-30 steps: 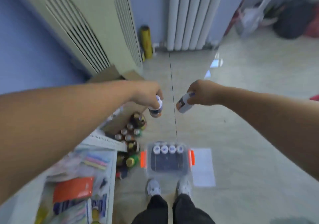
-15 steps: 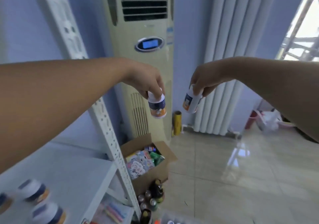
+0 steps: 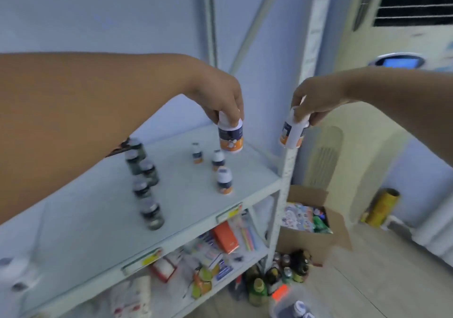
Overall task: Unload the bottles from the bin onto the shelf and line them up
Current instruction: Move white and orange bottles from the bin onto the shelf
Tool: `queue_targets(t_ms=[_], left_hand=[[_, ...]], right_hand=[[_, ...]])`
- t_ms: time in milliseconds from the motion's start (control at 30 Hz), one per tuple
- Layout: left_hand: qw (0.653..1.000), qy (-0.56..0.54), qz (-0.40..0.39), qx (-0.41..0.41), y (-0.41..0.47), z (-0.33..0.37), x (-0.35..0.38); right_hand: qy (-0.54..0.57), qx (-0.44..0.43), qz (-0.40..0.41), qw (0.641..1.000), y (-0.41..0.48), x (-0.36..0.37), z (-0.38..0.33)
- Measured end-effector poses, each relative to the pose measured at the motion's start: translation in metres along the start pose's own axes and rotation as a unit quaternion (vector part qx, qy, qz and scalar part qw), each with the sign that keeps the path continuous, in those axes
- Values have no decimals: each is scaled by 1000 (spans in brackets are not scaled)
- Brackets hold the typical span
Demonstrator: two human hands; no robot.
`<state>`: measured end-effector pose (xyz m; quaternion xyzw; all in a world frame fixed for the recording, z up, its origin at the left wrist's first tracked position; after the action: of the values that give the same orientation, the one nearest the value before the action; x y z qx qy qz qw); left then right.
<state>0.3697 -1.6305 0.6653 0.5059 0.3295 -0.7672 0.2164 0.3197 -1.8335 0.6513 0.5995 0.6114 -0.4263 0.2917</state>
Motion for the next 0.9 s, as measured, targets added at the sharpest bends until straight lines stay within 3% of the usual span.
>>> queue_targets(t_ms=[167,267,467,700,900], left_hand=[[994,-2,41,-101,-76,-98,-2],[988,37,19,-148,-120,-150,6],[978,46,24,-202,-171,-238,13],[976,25,79,-201,-172,-293,3],[967,-71,170,-173,-97,-321,-8]], right_hand=[[-42,-87,-52,994,18,51,-101],[-62,-129,-64,988,31,81,-155],[-88,-156,-81,981,55,127,-231],[-103,-124,-62,985,87,149,-263],[-48,-94,-49,993,142,149,-246]])
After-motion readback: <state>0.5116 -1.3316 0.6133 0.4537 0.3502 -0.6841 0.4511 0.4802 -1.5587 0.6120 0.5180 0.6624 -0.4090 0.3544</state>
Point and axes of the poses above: each hand's wrist, its own y-axis towards the middle knuckle, its own x-axis out of the palm, z = x × y, the point moved 6 cm from there along y, towards the middle knuckle, and after that the axes turned 5 degrees about y, right-handed, at the moved point
